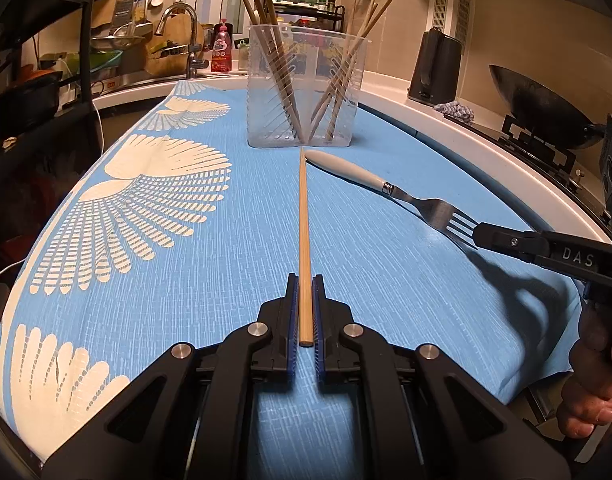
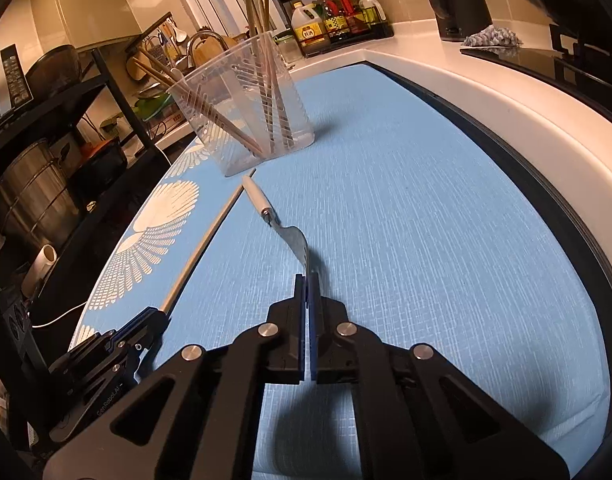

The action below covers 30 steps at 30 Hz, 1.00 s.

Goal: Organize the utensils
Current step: 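Close the right tool on the fork while the left tool lifts its chopstick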

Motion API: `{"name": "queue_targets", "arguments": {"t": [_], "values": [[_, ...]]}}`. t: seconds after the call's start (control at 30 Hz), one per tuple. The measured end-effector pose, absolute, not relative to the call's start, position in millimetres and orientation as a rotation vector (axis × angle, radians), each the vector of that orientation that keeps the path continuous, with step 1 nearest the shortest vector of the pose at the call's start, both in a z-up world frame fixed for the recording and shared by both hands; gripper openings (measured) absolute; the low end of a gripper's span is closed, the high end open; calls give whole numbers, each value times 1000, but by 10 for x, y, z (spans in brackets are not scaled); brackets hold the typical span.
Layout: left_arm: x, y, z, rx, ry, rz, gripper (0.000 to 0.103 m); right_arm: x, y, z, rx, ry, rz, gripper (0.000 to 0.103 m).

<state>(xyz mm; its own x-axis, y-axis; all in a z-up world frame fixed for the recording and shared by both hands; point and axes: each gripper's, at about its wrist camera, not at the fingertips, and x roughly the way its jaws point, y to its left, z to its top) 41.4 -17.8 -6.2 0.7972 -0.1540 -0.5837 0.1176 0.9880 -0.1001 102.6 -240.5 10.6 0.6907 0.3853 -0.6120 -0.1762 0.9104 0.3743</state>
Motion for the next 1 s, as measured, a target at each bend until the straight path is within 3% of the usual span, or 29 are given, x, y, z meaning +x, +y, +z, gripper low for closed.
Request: {"name": "queue_targets", "arguments": {"t": [1.0], "values": [[322, -150, 107, -49, 593, -120, 7, 797, -2447, 551, 159, 577, 253, 1]]}}
